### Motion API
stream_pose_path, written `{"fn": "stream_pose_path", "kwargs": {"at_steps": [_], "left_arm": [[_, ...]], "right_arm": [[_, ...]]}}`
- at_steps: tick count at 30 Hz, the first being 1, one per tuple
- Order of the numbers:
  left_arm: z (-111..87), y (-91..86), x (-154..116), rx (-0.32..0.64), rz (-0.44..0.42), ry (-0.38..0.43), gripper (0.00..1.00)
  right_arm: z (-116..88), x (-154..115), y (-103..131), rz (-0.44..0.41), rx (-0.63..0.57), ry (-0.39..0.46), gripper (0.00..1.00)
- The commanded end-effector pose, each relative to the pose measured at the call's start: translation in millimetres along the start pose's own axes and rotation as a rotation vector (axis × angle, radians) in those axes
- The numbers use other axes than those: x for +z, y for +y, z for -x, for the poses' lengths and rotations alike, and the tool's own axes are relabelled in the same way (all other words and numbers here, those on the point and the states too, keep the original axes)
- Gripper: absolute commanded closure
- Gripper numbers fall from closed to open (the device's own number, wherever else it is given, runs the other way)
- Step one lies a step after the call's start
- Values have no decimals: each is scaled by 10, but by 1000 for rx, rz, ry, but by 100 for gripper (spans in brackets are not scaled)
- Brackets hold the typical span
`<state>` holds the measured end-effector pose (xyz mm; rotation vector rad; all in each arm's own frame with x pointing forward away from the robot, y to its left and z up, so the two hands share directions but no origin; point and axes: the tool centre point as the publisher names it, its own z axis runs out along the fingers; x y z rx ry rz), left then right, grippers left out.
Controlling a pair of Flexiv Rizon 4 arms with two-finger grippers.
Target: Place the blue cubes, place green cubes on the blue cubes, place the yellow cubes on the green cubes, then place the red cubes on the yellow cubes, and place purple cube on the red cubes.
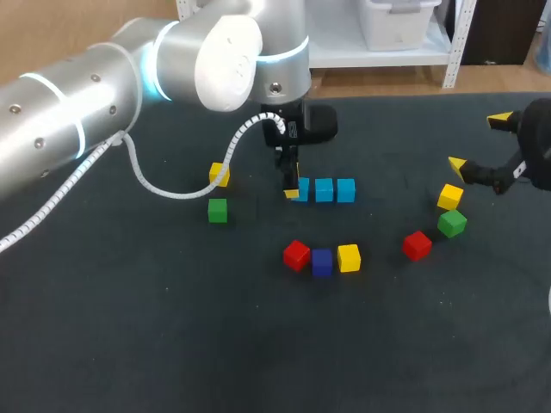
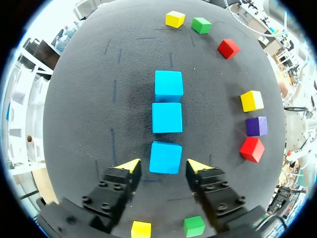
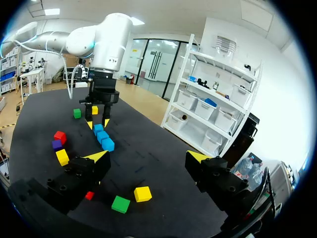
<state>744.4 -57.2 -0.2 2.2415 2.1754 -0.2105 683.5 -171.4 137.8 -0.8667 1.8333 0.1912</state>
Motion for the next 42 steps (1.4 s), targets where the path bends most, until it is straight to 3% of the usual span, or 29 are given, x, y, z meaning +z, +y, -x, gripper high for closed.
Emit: {"fn": "stream_pose_path", "kwargs": {"at_steps": [1, 6, 8, 12, 14, 17, 20, 33, 37, 42], "left_arm": [[7, 40, 15, 8, -17, 5, 62], [6, 37, 26, 5, -9, 13, 66], [21, 35, 17, 4, -7, 10, 75], [46, 17, -1, 6, -9, 2, 82], [53, 9, -4, 9, -10, 1, 94], [49, -3, 0, 15, -11, 2, 80], [39, -6, 7, 14, -11, 6, 88], [-2, -82, -9, -16, -15, -11, 92], [-25, -140, 5, -18, -19, -18, 87], [-38, -199, 24, -31, -29, -24, 92]], "right_arm": [[3, 4, 6, -3, -1, 3, 0], [3, 4, 6, -3, -1, 3, 0], [3, 4, 6, -3, -1, 3, 0], [3, 4, 6, -3, -1, 3, 0], [3, 4, 6, -3, -1, 3, 0], [3, 4, 6, -3, -1, 3, 0], [3, 4, 6, -3, -1, 3, 0], [3, 4, 6, -3, -1, 3, 0], [3, 4, 6, -3, -1, 3, 0], [3, 4, 6, -3, -1, 3, 0]]}}
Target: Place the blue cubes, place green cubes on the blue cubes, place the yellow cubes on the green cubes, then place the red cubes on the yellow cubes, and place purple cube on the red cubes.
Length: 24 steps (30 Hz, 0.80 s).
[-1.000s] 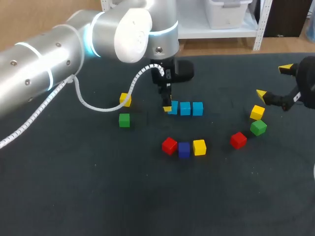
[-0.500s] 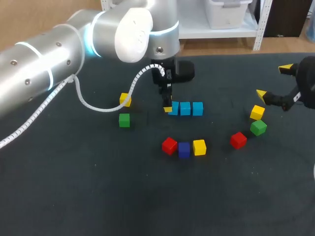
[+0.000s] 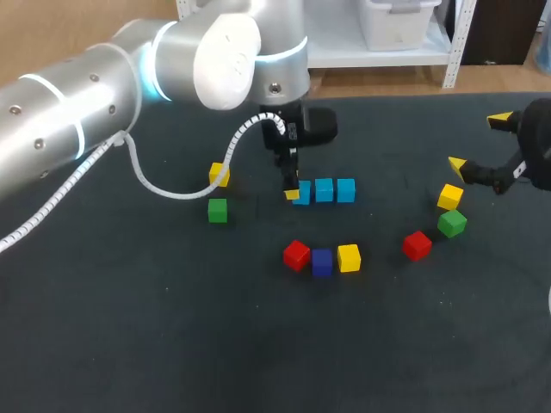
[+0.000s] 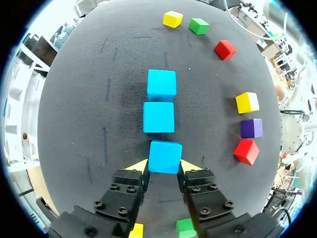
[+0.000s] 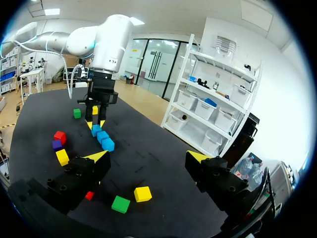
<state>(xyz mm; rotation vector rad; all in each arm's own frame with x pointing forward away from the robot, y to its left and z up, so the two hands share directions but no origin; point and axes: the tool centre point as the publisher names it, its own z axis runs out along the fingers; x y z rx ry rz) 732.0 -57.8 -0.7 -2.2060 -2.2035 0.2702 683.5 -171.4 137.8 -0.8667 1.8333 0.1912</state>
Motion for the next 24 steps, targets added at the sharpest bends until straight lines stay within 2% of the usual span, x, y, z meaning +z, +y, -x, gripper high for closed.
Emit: {"fn": "stream_pose_path", "kwargs": {"at_steps": [1, 12, 24], "left_arm": [[-51, -79, 13, -2, 11, -12, 92], [-17, -73, 17, -49, 21, -43, 94], [-14, -34, 39, -60, 26, -45, 90]], "right_arm": [[3, 4, 6, -3, -1, 3, 0], [3, 4, 6, -3, -1, 3, 0], [3, 4, 6, -3, -1, 3, 0]]}}
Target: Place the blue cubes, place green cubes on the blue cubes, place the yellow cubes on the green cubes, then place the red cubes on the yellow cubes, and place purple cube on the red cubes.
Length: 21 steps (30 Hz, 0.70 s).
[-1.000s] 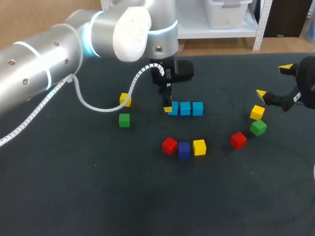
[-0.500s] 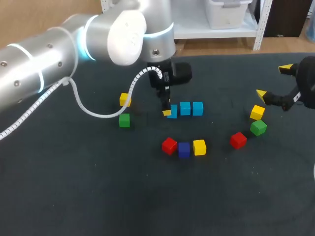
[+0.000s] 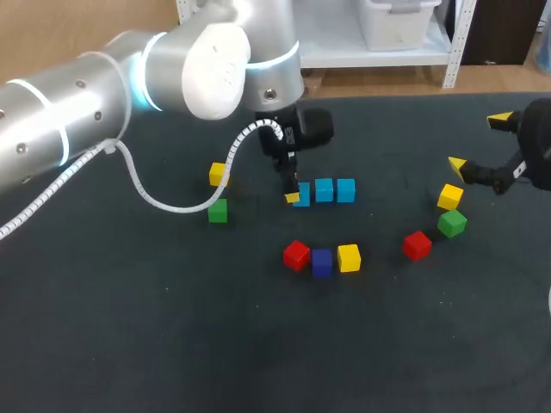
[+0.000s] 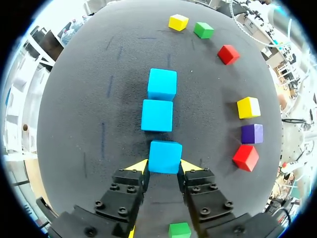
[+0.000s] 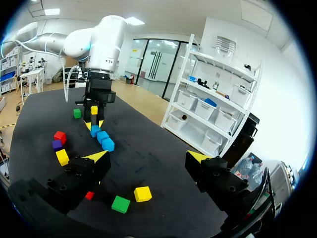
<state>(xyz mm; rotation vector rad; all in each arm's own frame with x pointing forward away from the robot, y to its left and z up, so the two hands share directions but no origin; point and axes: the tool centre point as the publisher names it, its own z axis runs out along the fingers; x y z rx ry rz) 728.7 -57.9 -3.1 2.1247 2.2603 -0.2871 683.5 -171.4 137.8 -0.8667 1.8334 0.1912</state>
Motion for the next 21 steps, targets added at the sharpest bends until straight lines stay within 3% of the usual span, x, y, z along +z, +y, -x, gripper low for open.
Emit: {"fn": "stream_pose_path", "kwargs": {"at_steps": [1, 5, 11, 21], "left_arm": [[-10, 2, 13, -1, 5, -7, 90], [2, 13, 10, 6, 6, -10, 86], [23, 38, -8, 29, 17, -7, 72], [11, 49, -1, 32, 17, 0, 68]], "right_arm": [[3, 4, 6, -3, -1, 3, 0], [3, 4, 6, -3, -1, 3, 0], [3, 4, 6, -3, -1, 3, 0], [3, 4, 6, -3, -1, 3, 0]]}}
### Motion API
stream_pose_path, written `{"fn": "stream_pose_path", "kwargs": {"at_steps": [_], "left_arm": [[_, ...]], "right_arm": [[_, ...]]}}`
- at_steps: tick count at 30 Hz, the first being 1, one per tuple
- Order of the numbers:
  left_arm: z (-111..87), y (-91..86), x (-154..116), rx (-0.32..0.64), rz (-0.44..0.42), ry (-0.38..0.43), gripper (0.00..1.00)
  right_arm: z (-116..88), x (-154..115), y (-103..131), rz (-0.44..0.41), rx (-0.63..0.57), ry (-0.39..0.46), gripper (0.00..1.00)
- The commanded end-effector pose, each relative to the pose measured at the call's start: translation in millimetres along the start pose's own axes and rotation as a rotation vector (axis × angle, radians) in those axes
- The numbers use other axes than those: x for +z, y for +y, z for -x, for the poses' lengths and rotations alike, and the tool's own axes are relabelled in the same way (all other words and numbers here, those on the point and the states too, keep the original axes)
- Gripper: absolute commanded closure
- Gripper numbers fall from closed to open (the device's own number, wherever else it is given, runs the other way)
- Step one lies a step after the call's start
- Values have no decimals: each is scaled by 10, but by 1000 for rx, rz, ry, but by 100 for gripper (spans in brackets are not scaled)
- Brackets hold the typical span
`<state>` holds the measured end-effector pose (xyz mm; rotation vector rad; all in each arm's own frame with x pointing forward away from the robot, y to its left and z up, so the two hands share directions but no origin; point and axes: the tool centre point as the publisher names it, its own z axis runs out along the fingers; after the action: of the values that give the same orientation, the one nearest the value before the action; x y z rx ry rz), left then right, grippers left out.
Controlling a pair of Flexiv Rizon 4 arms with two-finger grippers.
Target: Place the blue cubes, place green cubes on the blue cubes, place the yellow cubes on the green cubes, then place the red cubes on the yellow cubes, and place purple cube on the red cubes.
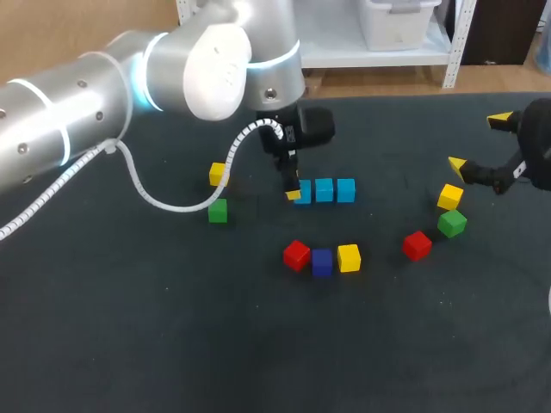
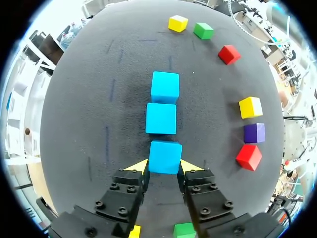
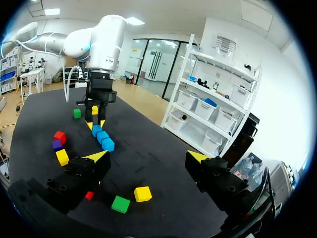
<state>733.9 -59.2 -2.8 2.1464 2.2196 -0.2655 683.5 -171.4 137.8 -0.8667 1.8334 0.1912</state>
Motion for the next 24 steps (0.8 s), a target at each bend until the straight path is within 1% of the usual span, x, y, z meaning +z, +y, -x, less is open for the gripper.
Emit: {"fn": "stream_pose_path", "kwargs": {"at_steps": [1, 3, 5, 6, 7, 10, 11, 24], "left_arm": [[-6, -2, 7, 1, -1, 2, 67], [-6, -6, 6, 1, 0, 1, 68], [-5, -12, 6, 3, -2, 2, 64], [-4, -14, 7, 4, -2, 2, 53], [-3, -15, 8, 5, -2, 2, 37], [4, -13, 10, 1, 4, 0, 17], [5, -13, 10, 1, 5, -1, 0], [31, -19, 23, -12, 3, -11, 0]], "right_arm": [[3, 4, 6, -3, -1, 3, 0], [3, 4, 6, -3, -1, 3, 0], [3, 4, 6, -3, -1, 3, 0], [3, 4, 6, -3, -1, 3, 0], [3, 4, 6, -3, -1, 3, 0], [3, 4, 6, -3, -1, 3, 0], [3, 4, 6, -3, -1, 3, 0], [3, 4, 6, -3, -1, 3, 0]]}}
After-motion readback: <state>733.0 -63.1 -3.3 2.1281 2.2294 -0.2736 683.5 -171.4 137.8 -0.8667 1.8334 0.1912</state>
